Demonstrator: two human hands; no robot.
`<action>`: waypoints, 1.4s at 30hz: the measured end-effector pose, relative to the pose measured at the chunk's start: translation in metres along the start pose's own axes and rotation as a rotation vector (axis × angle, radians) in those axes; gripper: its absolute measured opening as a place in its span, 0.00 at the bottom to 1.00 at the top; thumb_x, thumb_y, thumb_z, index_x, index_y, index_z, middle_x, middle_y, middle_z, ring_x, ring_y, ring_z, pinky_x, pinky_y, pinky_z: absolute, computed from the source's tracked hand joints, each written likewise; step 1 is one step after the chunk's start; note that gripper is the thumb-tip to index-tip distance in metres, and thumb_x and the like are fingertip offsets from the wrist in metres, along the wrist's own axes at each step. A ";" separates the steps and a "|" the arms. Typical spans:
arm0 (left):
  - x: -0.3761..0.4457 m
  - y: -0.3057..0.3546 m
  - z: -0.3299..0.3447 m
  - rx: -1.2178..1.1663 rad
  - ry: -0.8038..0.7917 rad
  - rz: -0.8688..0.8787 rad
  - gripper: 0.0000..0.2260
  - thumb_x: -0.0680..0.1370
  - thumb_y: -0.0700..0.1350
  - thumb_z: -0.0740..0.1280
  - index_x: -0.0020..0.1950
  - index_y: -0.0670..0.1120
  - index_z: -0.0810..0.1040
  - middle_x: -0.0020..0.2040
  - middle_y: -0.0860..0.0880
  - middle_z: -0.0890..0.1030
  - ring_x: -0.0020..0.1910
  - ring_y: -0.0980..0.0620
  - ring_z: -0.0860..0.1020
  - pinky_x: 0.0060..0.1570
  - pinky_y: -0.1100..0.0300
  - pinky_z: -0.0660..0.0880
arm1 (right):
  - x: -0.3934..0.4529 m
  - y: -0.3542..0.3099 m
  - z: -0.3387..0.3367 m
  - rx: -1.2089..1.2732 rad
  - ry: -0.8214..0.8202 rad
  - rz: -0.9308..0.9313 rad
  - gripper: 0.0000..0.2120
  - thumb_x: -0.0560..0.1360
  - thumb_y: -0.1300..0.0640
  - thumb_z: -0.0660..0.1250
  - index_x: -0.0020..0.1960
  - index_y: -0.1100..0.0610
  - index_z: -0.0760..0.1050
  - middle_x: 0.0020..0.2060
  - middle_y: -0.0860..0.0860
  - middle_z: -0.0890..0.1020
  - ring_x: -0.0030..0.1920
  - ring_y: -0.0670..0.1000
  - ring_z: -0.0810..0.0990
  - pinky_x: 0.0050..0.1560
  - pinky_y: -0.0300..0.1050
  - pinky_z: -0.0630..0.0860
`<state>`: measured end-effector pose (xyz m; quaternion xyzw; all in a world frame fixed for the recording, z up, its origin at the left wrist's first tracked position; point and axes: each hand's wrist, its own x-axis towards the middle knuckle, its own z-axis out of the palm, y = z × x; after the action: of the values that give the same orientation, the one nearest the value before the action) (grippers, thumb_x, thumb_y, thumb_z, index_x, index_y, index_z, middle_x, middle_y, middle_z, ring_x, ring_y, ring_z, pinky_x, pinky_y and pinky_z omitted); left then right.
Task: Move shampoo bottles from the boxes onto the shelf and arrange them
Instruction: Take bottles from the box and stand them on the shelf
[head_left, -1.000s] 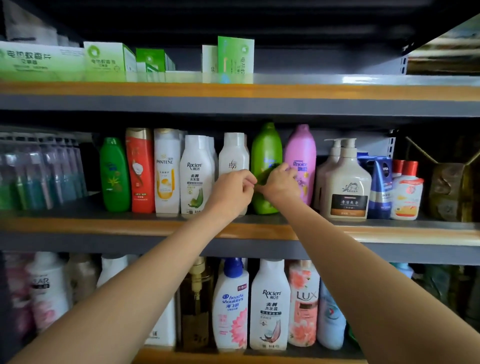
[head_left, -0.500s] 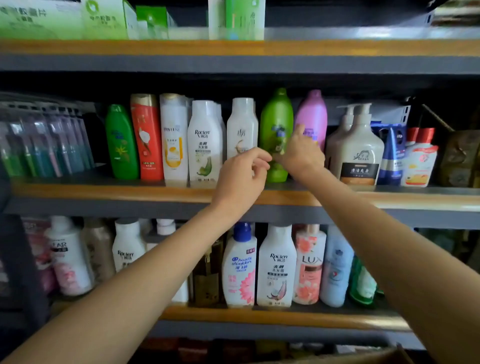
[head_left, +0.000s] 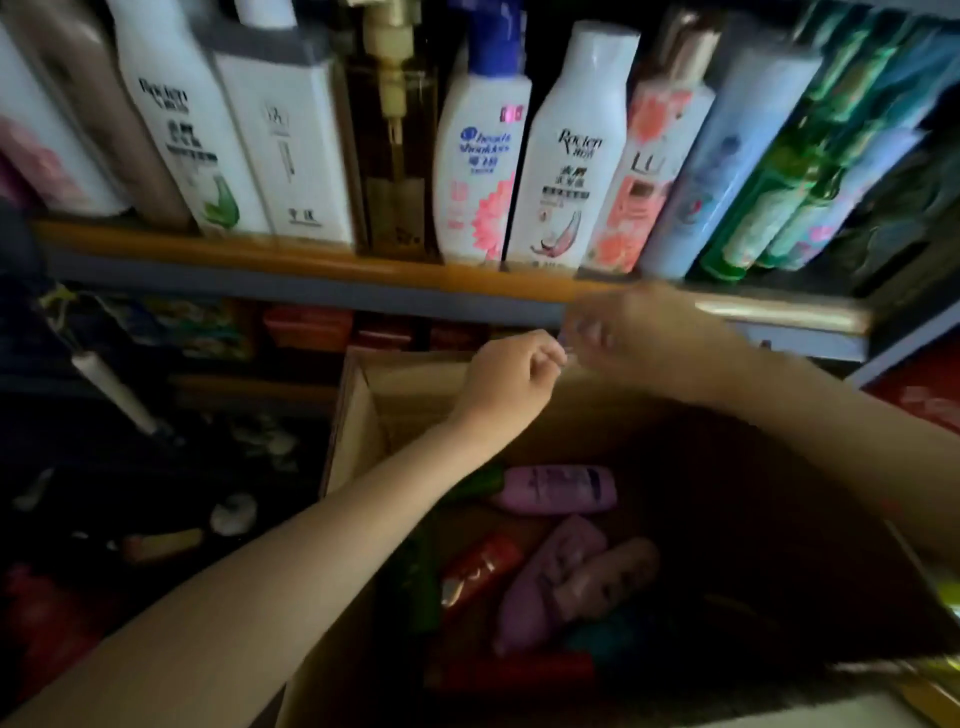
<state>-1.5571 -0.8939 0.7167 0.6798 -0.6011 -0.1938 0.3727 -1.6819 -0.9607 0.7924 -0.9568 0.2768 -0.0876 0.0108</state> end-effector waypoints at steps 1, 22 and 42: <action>-0.007 -0.013 0.003 0.050 -0.018 -0.034 0.08 0.78 0.40 0.61 0.51 0.46 0.79 0.48 0.49 0.82 0.48 0.52 0.79 0.46 0.59 0.74 | -0.002 -0.003 0.031 -0.032 -0.213 -0.045 0.17 0.73 0.49 0.53 0.46 0.57 0.77 0.41 0.55 0.81 0.42 0.57 0.80 0.43 0.51 0.78; -0.060 -0.123 -0.007 0.270 -0.584 -0.301 0.22 0.78 0.42 0.64 0.71 0.46 0.63 0.69 0.46 0.67 0.68 0.47 0.65 0.65 0.54 0.67 | 0.024 -0.032 0.196 0.250 -1.028 0.271 0.18 0.70 0.56 0.71 0.57 0.64 0.75 0.44 0.55 0.80 0.42 0.55 0.80 0.41 0.44 0.75; 0.016 0.066 -0.312 -0.537 -0.091 0.097 0.18 0.65 0.37 0.71 0.51 0.50 0.73 0.42 0.51 0.76 0.35 0.56 0.75 0.30 0.69 0.75 | 0.097 -0.083 -0.135 1.567 -0.514 -0.038 0.28 0.59 0.38 0.75 0.53 0.54 0.81 0.46 0.56 0.84 0.36 0.53 0.81 0.34 0.42 0.78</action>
<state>-1.3764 -0.8234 0.9703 0.5176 -0.5762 -0.3584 0.5212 -1.5806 -0.9382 0.9466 -0.6668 0.1079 -0.0339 0.7366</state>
